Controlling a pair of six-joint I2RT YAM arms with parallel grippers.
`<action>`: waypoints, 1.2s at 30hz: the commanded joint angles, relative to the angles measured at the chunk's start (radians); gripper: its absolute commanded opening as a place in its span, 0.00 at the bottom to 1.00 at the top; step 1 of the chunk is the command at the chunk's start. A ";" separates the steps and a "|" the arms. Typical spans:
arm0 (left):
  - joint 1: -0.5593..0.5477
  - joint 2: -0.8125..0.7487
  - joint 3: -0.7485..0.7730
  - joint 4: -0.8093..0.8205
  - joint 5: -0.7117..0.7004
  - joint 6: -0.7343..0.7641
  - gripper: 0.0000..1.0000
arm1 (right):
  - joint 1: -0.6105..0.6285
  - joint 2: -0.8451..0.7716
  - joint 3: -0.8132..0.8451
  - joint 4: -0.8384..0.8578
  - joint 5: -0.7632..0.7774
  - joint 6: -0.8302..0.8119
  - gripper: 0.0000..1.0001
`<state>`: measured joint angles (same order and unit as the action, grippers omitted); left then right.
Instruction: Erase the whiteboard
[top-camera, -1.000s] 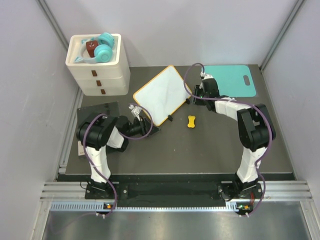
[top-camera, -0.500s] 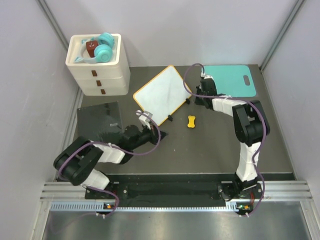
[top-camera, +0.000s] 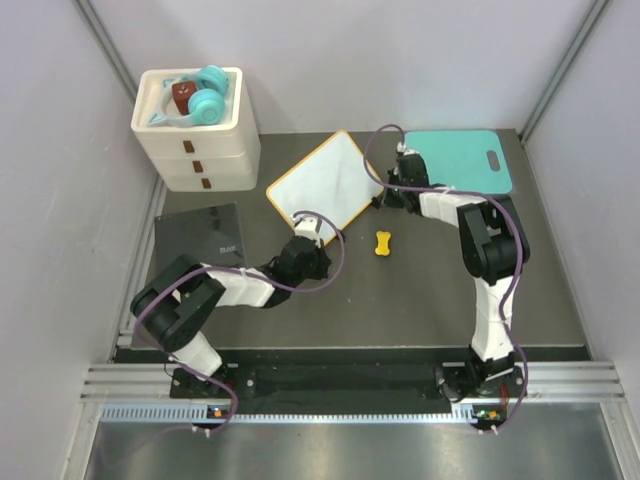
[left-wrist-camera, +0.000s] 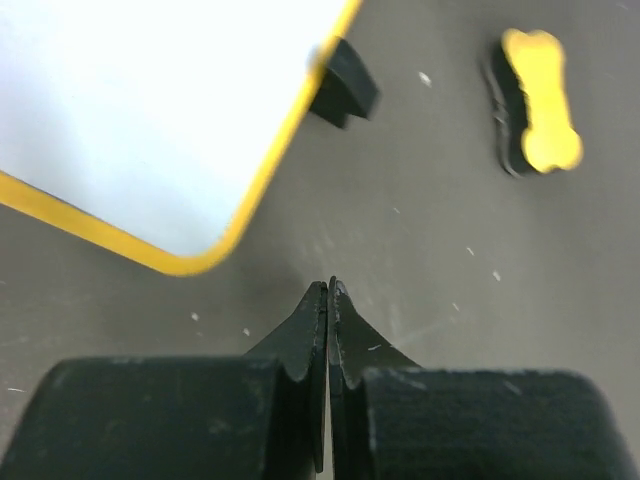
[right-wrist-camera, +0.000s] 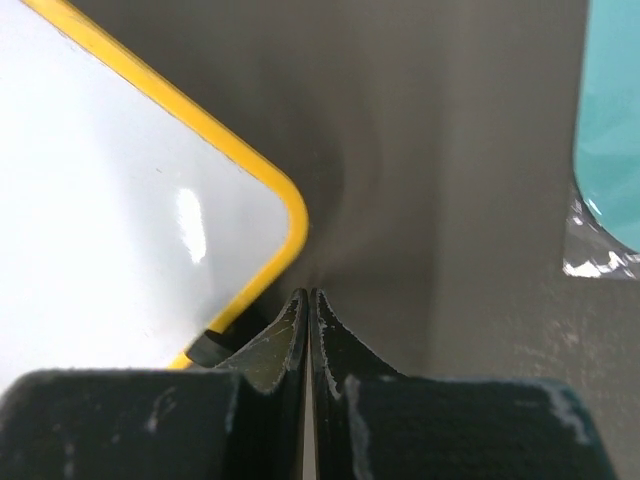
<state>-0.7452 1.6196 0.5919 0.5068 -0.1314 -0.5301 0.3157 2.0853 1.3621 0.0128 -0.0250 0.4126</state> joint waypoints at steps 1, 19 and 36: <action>-0.013 0.032 0.097 -0.164 -0.177 -0.054 0.00 | -0.009 0.029 0.075 0.009 -0.085 0.014 0.00; -0.016 0.145 0.272 -0.333 -0.312 -0.093 0.00 | 0.118 -0.067 -0.103 0.072 -0.161 0.034 0.00; -0.017 -0.115 0.127 -0.324 -0.413 -0.007 0.00 | 0.213 -0.143 -0.192 0.062 -0.130 0.054 0.00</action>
<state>-0.7601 1.5585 0.6933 0.2070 -0.4633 -0.5777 0.4973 1.9827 1.1713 0.0807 -0.1356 0.4580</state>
